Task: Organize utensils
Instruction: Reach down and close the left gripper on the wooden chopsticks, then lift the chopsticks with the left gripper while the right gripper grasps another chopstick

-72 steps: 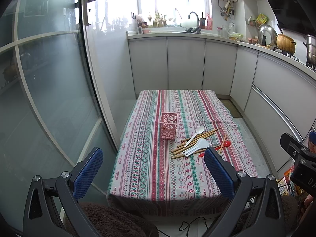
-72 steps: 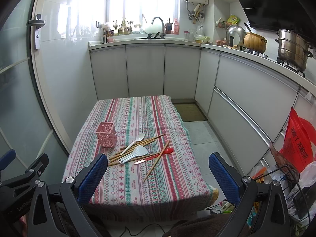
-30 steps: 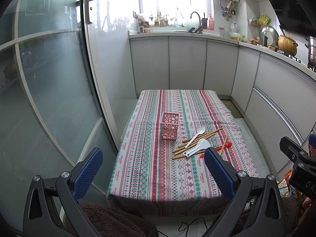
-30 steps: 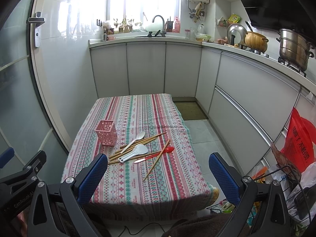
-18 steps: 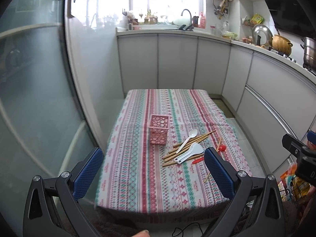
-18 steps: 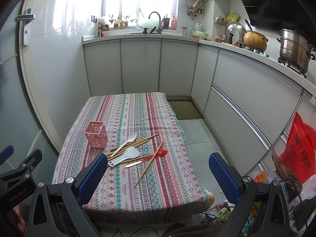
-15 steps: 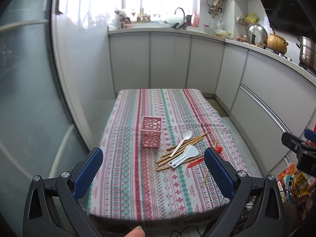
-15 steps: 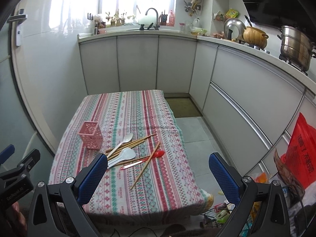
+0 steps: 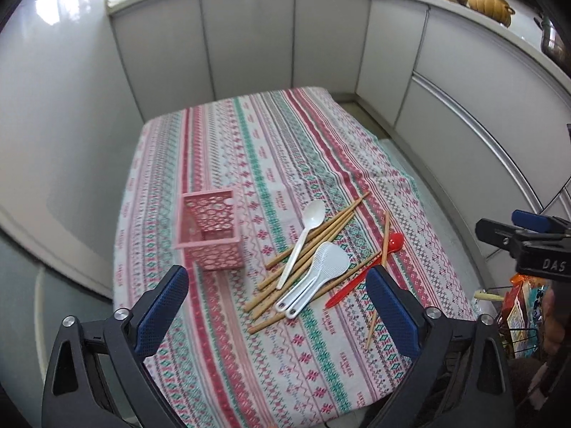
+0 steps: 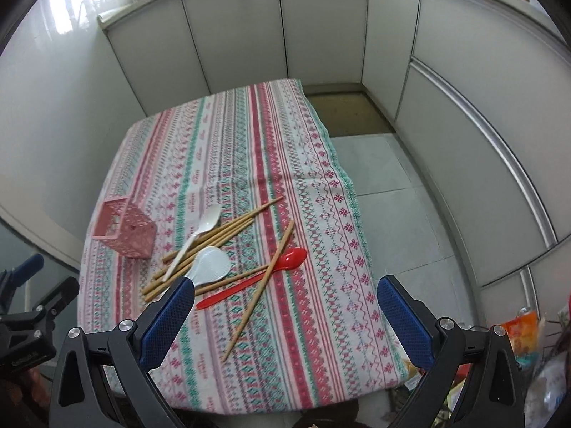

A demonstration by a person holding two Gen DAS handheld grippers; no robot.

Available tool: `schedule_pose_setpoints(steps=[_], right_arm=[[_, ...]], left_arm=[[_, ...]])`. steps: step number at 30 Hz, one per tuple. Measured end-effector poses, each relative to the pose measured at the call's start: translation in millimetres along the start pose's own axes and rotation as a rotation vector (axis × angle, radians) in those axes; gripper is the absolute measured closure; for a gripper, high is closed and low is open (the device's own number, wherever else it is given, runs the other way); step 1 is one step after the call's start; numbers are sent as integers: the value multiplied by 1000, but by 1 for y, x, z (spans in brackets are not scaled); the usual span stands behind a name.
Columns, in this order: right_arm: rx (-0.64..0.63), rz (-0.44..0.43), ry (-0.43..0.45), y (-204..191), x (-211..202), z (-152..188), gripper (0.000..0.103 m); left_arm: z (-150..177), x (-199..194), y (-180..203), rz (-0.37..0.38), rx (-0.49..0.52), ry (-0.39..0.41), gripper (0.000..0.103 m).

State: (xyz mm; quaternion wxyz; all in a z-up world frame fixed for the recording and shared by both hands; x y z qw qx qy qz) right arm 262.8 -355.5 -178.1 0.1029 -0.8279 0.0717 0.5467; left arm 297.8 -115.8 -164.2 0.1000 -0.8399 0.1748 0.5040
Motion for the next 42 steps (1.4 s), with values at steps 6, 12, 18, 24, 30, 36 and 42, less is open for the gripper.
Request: schedule_pose_setpoints(steps=[6, 12, 18, 24, 30, 36, 42], right_arm=[[78, -60, -137, 27, 67, -12, 14], [244, -200, -236, 60, 113, -23, 25], [307, -197, -257, 85, 124, -28, 25], [357, -203, -251, 106, 127, -32, 25], [363, -228, -265, 112, 129, -30, 25], [359, -227, -265, 114, 128, -29, 25], [356, -235, -265, 115, 126, -26, 25]], left_arm=[[-30, 72, 33, 74, 40, -123, 24], [-56, 144, 77, 133, 116, -243, 60], [-84, 202, 119, 172, 182, -298, 84], [-99, 245, 151, 144, 257, -329, 88], [-109, 268, 171, 78, 334, -340, 89], [-116, 273, 174, 67, 336, -369, 89], [-119, 273, 170, 66, 334, -367, 89]])
Point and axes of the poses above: each gripper's, at about its wrist camera, not at the fingertips, and x roughly the way its jaws point, y to its right, z to its underside, the point moved 7 cm from there along x, roughly the way its jaws point, and after that the axes turned 6 degrees about -y, right-handed, at the moved point
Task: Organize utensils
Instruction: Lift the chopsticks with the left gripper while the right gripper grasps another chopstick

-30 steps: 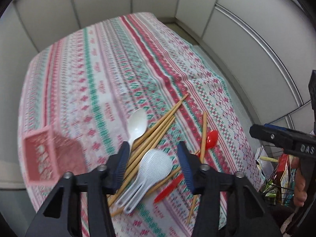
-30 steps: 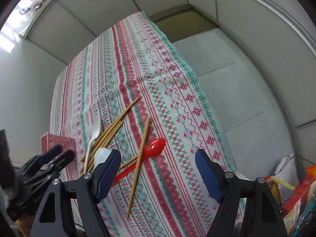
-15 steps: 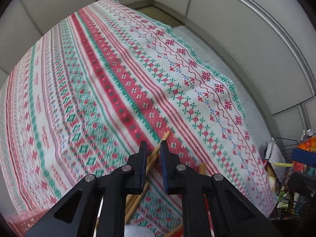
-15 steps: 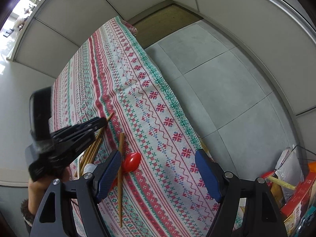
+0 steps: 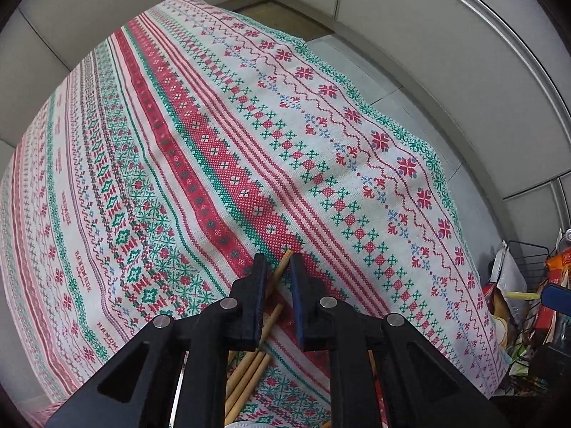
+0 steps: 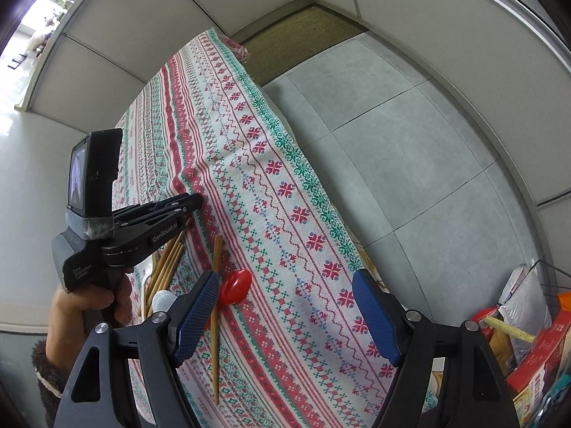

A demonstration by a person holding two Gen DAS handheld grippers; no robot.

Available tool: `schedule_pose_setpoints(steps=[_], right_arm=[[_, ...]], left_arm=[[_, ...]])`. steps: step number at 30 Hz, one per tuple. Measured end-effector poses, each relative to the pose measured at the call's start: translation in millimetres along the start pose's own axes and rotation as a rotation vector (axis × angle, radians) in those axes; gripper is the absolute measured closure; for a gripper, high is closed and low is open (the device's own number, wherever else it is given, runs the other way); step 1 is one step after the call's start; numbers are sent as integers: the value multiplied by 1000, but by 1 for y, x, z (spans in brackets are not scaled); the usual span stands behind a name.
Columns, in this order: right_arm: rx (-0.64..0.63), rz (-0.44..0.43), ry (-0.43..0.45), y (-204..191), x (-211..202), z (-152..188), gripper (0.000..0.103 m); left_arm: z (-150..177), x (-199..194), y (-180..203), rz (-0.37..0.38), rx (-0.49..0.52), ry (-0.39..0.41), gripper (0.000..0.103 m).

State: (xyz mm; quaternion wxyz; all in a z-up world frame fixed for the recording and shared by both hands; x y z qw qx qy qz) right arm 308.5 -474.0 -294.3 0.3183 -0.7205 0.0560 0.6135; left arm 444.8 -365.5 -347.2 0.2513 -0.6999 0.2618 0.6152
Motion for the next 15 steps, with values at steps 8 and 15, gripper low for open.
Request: schedule_pose_setpoints(steps=[8, 15], right_arm=[[-1, -11, -11, -1, 0, 3, 25], [-18, -53, -35, -15, 7, 5, 25]], left_arm=[[8, 0, -30, -69, -74, 4, 93], [20, -52, -56, -109, -122, 119, 95]])
Point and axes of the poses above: each gripper's, at about its wrist camera, not at the fingertips, and x roughly the way its jaws point, y to its right, z to its underside, the point moved 7 cm from there along x, roughly the way its jaws point, and after that the axes turned 6 degrees about -y, right-handed, at the moved point
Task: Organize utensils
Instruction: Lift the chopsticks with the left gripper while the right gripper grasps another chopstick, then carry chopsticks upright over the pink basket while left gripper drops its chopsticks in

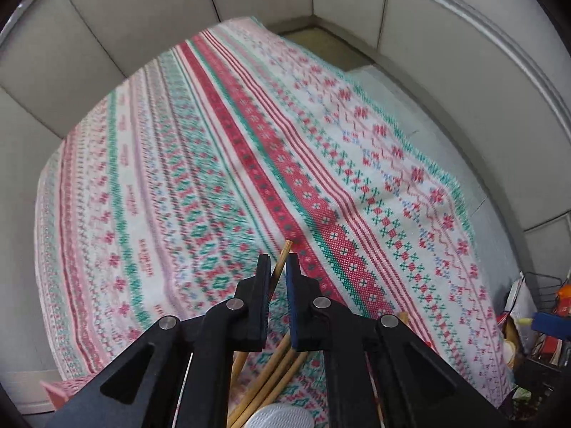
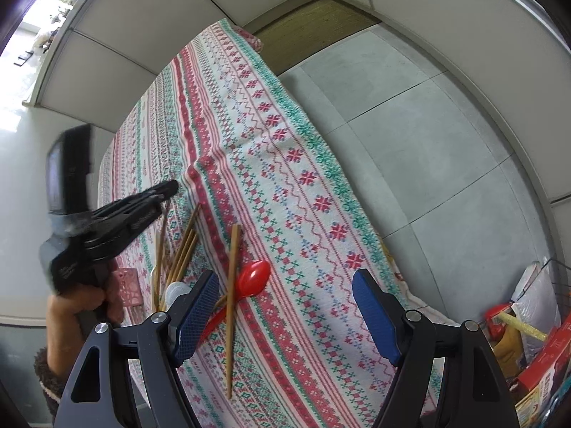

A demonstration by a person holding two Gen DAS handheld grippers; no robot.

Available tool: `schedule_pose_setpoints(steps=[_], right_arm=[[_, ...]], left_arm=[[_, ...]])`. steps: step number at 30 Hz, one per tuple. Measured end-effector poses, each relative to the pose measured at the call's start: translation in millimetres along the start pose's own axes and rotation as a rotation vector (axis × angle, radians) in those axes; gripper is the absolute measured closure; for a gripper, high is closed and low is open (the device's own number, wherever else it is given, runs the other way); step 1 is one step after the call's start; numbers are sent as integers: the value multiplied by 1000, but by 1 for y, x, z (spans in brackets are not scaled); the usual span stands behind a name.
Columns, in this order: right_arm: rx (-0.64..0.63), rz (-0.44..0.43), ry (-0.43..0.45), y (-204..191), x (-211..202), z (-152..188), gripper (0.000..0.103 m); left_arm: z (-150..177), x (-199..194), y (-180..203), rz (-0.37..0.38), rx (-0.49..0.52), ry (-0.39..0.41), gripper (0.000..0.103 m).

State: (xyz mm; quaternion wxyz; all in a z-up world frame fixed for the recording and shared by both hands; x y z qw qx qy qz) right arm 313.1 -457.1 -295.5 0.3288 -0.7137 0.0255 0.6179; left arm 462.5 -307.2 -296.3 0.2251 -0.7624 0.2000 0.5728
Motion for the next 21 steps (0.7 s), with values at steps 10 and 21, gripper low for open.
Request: schedule_pose_setpoints(steps=[10, 21], right_arm=[[-1, -97, -104, -43, 55, -1, 57], [63, -114, -36, -45, 76, -17, 72]], left_arm=[[38, -132, -28, 21, -81, 219, 97], [115, -205, -66, 94, -187, 394, 99]])
Point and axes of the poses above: each gripper's, at about its wrist camera, not at the fingertips, and x roughly the way its jaws point, y to its right, z to its underside, the point moved 7 cm from there along x, roughly the way its jaws point, and after that the axes turned 6 degrees about -y, right-handed, at the moved point
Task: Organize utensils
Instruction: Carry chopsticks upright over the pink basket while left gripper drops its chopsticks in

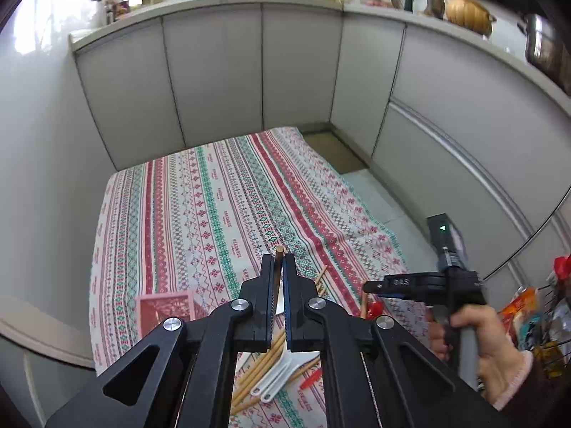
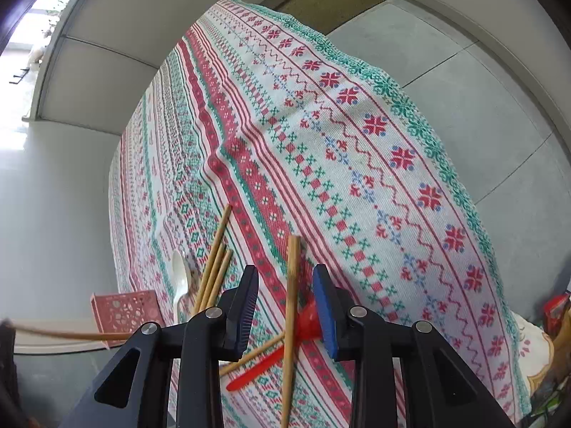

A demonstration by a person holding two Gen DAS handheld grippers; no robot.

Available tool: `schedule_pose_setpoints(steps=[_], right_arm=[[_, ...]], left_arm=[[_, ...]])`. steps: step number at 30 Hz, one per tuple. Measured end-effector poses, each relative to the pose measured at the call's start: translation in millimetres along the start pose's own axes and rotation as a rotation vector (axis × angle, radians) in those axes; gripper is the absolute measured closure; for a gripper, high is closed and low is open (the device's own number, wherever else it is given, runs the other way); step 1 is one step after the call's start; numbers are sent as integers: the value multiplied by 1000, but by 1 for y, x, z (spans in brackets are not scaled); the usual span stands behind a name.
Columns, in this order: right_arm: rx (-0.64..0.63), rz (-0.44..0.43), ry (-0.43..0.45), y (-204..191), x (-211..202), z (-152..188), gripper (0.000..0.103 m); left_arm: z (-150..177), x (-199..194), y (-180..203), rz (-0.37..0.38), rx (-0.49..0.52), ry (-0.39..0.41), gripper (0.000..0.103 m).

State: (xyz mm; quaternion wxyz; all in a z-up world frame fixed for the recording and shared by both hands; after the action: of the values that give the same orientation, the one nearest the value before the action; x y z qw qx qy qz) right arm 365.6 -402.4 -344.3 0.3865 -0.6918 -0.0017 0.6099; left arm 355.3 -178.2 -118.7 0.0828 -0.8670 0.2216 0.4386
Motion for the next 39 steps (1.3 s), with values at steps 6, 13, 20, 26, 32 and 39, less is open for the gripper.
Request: schedule_pose_setpoints(steps=[6, 13, 20, 26, 32, 39], right_arm=[[-17, 61, 2, -5, 18, -3, 78], [-129, 201, 54, -16, 24, -2, 93], [-198, 191, 90, -35, -2, 15, 95], [-304, 202, 258, -63, -62, 43, 96], [-362, 124, 421, -90, -123, 75, 96], [-392, 10, 570, -123, -167, 95, 96]], left_arm=[[23, -30, -25, 36, -92, 72, 99], [46, -42, -51, 95, -189, 105, 99], [52, -65, -73, 99, -221, 157, 99], [57, -108, -85, 73, -204, 258, 99], [60, -152, -98, -30, -218, 388, 99], [60, -140, -117, -145, -220, 415, 99]])
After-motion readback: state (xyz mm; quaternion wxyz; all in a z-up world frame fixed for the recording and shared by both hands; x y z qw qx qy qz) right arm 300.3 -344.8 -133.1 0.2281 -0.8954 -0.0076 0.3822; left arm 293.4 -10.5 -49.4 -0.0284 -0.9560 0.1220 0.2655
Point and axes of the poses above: each gripper's, at about its wrist camera, not at the fingertips, and x roughly the way its jaws point, y to its right, z to its underside, the point moved 7 cm from there along x, roughly the way its jaws point, and after that the axes turned 6 degrees about -y, right-handed, at the moved point
